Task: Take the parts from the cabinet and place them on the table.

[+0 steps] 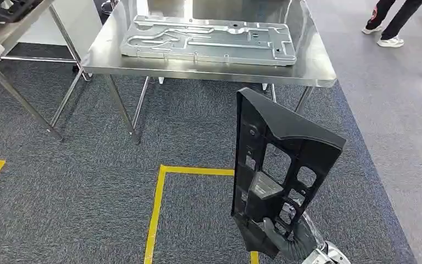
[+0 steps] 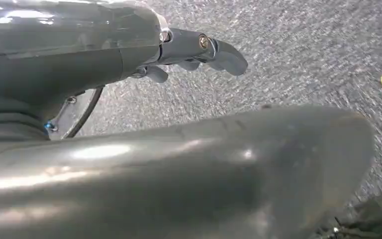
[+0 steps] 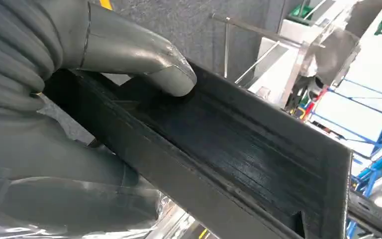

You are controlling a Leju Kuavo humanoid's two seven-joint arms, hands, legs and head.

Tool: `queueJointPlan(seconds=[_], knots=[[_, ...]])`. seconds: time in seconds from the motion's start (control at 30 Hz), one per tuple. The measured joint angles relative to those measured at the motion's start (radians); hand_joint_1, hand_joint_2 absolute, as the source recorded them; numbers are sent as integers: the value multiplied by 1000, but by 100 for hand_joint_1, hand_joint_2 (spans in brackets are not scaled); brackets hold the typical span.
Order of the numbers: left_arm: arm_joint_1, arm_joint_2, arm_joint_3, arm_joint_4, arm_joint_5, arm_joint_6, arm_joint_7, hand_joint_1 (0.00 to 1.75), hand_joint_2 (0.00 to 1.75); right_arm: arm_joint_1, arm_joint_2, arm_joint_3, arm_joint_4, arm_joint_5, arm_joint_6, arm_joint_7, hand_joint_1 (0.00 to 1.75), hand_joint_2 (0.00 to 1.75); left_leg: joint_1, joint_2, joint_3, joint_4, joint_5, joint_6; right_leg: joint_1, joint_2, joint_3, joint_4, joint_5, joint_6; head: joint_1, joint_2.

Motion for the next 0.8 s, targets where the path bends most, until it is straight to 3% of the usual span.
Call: queueJointPlan(seconds=[0.03, 0.07, 0.1, 0.13, 0.2, 0.23, 0.27, 0.37, 0.4, 0.43, 0.47, 0.53, 0.57, 0.6, 0.63, 0.7, 0.73, 0.77, 0.8], knots=[[5, 0, 1, 0, 5, 5, -11, 0, 0, -1, 1, 6, 3, -2, 0, 0, 175, 175, -1, 5, -1, 0, -1, 1, -2, -3, -39, 81, -31, 3, 0, 0], [7, 0, 2, 0, 11, 9, -20, 0, 0, 0, 1, 11, 5, -4, 0, 1, 175, 175, -1, 9, -1, 1, -1, 1, -3, -4, -62, 128, -40, 5, 0, 0], [9, 0, 2, 0, 16, 15, -26, 0, 0, -1, 1, 15, 8, -6, 0, 2, 175, 175, -1, 12, 0, 1, -5, 0, -5, -4, -61, 125, -24, 6, 0, 0], [9, -3, 3, 0, 23, 26, -37, 0, 0, -5, 1, 19, 10, -8, 0, 4, 175, 175, -1, 12, 1, 1, -10, -2, -6, -4, -39, 78, 13, 6, 0, 0], [3, -10, 3, 0, 30, 45, -54, 0, 0, -21, 1, 25, 14, -10, 2, 12, 175, 175, -1, 17, 10, 2, -16, -8, -6, -13, 67, -117, 104, -2, 0, 0], [-2, -14, 3, 0, 31, 50, -55, 0, 0, -29, 1, 27, 16, -11, 2, 15, 175, 175, -2, 19, 14, 2, -18, -11, -3, -26, 100, -184, 102, -8, 0, 0], [-11, -18, 3, 0, 31, 53, -58, 0, 0, -36, 1, 31, 17, -10, -2, 20, 175, 175, -8, 19, 14, 3, -23, -19, 5, -24, 100, -189, 93, -16, 0, 0], [-28, -27, 3, 0, 29, 52, -59, 0, 0, -35, 1, 36, 17, -8, -9, 26, 175, 175, -2, 22, 22, -3, -30, -37, 11, -19, 102, -189, 87, -32, 0, 0], [-34, -29, 3, 0, 29, 52, -59, 0, 0, -35, 1, 40, 14, -5, -12, 30, 175, 175, -5, 23, 23, 2, -36, -45, -1, -15, 116, -200, 92, -39, 0, 0], [-36, -30, 3, 0, 29, 52, -58, 0, 0, -35, 0, 47, 11, 0, -17, 34, 175, 175, -1, 18, 20, 29, -42, -49, 1, -14, 126, -205, 89, -44, 0, 0], [-39, -33, 3, 0, 29, 52, -53, 0, 0, -35, -3, 51, 8, 5, -20, 36, 175, 175, 0, 18, -14, 93, -70, -52, 1, -15, 133, -205, 84, -52, -1, 0], [-36, -34, 3, 0, 29, 51, -47, 0, 0, -34, -6, 61, 3, 9, -22, 40, 175, 175, 0, 18, -122, 274, -133, -59, 4, -11, 148, -204, 69, -57, 0, 0], [-32, -35, 3, 0, 29, 51, -46, 0, 0, -34, -7, 66, 2, 9, -23, 41, 175, 175, 0, 18, -167, 336, -139, -60, 5, -7, 157, -204, 61, -57, 0, 0], [-28, -36, 3, 0, 29, 51, -45, 0, 0, -32, -7, 70, 0, 9, -23, 43, 175, 175, 0, 18, -193, 349, -117, -59, 5, -3, 170, -204, 51, -57, 0, 0], [-25, -37, 3, 0, 29, 51, -43, 0, 0, -32, -7, 73, -1, 9, -23, 43, 175, 175, 0, 17, -191, 310, -69, -57, 6, 1, 185, -204, 39, -56, 0, 0], [-24, -37, 3, 0, 29, 48, -29, 0, 0, -32, -7, 77, -3, 9, -24, 44, 175, 175, -2, 16, -137, 137, 56, -45, 7, 5, 220, -205, 14, -53, 0, 0], [-21, -37, 3, 0, 29, 46, -17, 0, 0, -32, -7, 80, -4, 9, -26, 45, 175, 175, -6, 13, -116, 56, 93, -35, 4, 5, 230, -208, -1, -51, 0, 0], [-18, -36, 4, 0, 32, 44, -6, 0, 0, -37, -8, 85, -6, 9, -27, 46, 175, 175, -13, 12, -100, 54, 63, -31, 11, 9, 234, -207, -12, -41, 0, 0], [-17, -37, 6, 0, 40, 43, -2, 0, 0, -38, -8, 91, -9, 10, -27, 49, 175, 175, -15, 13, -96, 49, 53, -27, 9, 12, 237, -210, -16, -34, -1, 0]])
